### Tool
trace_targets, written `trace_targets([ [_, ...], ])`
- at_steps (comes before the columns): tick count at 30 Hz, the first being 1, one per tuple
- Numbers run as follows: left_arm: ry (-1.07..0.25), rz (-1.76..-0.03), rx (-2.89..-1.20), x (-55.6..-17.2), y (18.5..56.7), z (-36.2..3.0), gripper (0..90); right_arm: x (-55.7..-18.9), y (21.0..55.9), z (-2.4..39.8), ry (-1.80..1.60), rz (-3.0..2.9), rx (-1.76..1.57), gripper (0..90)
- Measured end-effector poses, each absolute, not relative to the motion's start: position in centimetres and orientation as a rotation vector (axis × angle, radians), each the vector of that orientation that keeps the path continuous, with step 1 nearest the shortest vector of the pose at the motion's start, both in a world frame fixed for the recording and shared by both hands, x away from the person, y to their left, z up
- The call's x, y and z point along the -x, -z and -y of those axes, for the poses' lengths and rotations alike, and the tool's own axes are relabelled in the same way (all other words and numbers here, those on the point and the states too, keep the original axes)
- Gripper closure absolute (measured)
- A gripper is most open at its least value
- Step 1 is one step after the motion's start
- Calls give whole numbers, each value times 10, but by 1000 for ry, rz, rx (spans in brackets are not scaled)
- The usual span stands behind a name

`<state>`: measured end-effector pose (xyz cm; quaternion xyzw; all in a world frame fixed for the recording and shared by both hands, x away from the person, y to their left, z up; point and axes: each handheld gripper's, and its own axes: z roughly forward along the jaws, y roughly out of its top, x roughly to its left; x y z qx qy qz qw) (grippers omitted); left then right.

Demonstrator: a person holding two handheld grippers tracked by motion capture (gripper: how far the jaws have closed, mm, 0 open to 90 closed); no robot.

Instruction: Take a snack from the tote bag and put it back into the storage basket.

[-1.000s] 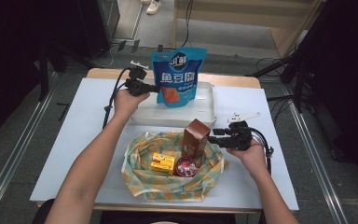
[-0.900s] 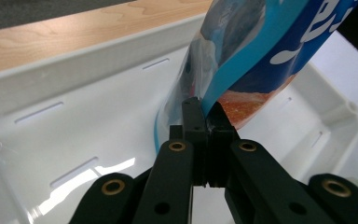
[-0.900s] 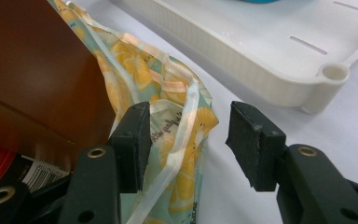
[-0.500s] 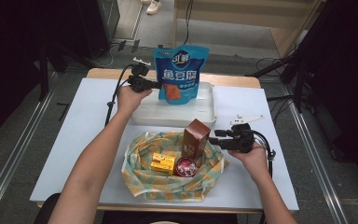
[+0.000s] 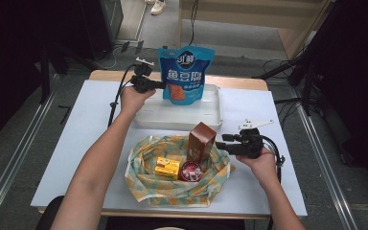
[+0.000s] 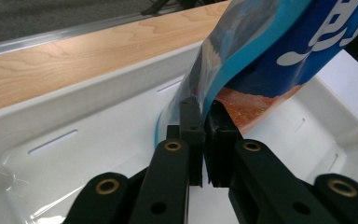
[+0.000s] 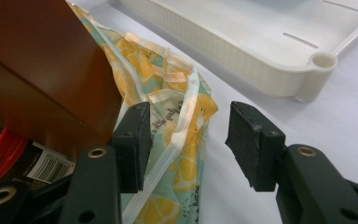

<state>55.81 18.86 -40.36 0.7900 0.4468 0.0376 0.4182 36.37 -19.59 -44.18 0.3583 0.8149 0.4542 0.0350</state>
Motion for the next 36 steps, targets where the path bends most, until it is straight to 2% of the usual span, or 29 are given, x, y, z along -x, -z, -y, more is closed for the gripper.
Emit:
trace_targets([
  [6,-100,-1107,-2031,-554,402,-196,730,-363,441,197,-1397,-2501,-1095,505],
  [12,-90,-1081,-2016,-543,393,-207,665,-362,441,196,-1388,-2506,-1096,505],
  [36,-35,-938,-2090,-480,377,-215,589,-350,432,208,-1345,-2451,-1187,501],
])
